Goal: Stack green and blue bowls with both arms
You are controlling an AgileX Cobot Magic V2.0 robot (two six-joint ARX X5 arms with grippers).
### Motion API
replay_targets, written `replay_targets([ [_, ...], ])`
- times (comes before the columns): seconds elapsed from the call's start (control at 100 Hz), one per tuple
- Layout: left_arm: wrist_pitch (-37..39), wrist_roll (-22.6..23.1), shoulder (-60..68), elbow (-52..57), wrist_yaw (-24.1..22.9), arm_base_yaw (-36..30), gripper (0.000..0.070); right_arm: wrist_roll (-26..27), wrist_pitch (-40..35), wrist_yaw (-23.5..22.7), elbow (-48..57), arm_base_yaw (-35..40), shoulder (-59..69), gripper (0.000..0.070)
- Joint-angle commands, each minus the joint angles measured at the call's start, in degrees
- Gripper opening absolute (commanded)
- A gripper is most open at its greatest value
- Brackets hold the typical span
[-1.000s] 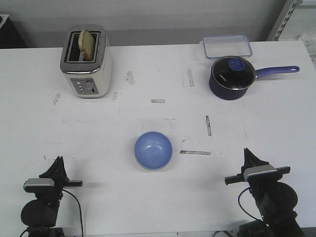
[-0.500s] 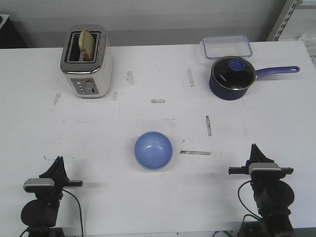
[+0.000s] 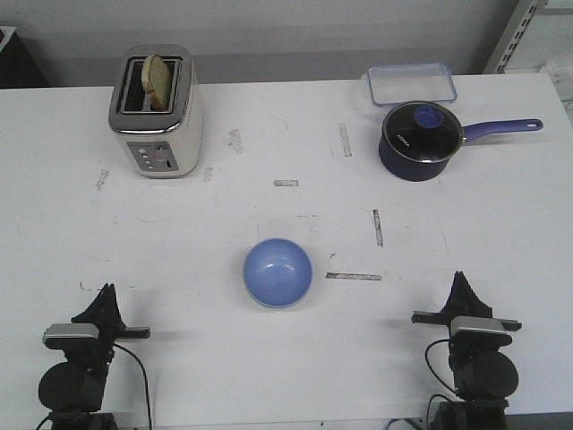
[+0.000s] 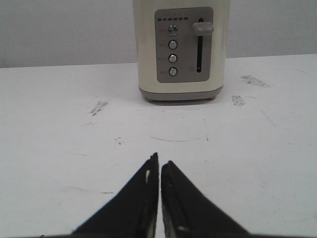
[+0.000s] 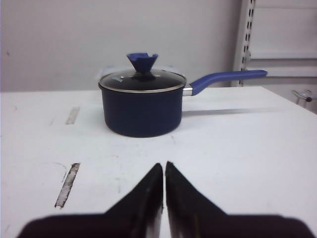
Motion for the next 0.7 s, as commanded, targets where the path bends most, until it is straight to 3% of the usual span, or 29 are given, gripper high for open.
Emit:
replay_targets([
  [0.0, 0.85, -0.15, -0.11, -1.22, 0.02, -0.09, 0.0001, 2.54, 0.0, -0.63, -0.31, 0.11, -0.13, 0.0],
  [0.69, 0.48, -0.15, -0.04, -1.2, 0.02, -0.09, 0.0001, 2.34, 0.94, -1.01, -0.31, 0.13, -0.13, 0.0],
])
